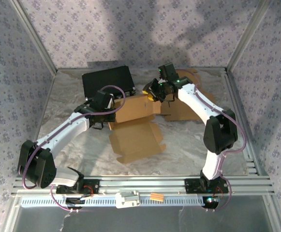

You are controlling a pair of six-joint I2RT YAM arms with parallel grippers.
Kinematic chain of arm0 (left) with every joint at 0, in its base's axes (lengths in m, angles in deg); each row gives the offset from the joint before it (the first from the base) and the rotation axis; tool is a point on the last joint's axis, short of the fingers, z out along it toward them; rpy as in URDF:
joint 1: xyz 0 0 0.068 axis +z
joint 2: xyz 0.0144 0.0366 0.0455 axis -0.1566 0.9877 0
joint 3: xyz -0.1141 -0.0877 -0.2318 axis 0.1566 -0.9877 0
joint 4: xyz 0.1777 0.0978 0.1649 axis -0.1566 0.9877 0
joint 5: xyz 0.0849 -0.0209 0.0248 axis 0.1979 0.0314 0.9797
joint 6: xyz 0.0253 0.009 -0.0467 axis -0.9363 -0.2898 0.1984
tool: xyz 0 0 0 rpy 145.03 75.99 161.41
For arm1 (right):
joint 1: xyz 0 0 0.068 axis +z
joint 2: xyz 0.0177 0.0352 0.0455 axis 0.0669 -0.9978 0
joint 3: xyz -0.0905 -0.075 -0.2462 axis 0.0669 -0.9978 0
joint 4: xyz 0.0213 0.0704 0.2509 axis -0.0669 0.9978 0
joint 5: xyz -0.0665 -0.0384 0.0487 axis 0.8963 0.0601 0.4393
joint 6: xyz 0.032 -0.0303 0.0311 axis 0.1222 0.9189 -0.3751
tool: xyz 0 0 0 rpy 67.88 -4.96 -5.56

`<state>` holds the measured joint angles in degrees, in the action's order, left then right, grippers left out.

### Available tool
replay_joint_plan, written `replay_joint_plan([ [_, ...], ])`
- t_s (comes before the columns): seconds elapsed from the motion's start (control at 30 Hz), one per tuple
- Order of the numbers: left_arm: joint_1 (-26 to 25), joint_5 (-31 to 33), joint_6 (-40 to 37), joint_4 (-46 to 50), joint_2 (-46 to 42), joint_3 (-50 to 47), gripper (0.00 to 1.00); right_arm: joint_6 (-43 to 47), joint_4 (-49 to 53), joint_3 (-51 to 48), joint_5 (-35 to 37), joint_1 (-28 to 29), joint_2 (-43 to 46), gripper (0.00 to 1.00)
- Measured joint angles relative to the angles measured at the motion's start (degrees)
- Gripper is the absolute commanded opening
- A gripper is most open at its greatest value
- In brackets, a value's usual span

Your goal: Fold the paper box

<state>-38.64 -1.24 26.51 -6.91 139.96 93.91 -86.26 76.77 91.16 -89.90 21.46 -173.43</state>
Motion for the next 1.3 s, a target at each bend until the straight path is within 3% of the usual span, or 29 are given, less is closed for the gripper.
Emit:
replay_joint_plan([
  [0.1, 0.0, -0.35, 0.02, -0.04, 0.0, 0.0, 0.0, 0.28, -0.48, -1.92, -0.13, -2.03, 2.62, 0.53],
  [0.33, 1.53, -3.17, 0.68, 0.11, -0.02, 0.63, 0.0, 9.77, 2.64, -12.5, 3.26, -6.8, 13.53, 0.45],
  [0.6, 3.39, -6.38, 1.7, 0.0, -0.02, 2.91, 0.0, 16.7, 2.47, -25.07, 4.13, -4.57, 15.8, 0.52],
  [0.83, 3.39, -7.69, 2.1, 0.22, -0.02, 3.37, 0.0, 19.34, 0.5, -21.73, 3.76, -3.74, 8.72, 0.47],
  [1.07, 3.39, -8.39, 2.12, 0.22, -0.02, 3.37, 0.0, 20.96, -1.38, -18.12, 2.97, -1.97, 5.6, 0.27],
  [1.3, 3.39, -8.74, 2.34, 0.15, -0.02, 3.37, 0.0, 20.9, -1.44, -16.17, 2.69, -0.13, 5.57, 0.23],
])
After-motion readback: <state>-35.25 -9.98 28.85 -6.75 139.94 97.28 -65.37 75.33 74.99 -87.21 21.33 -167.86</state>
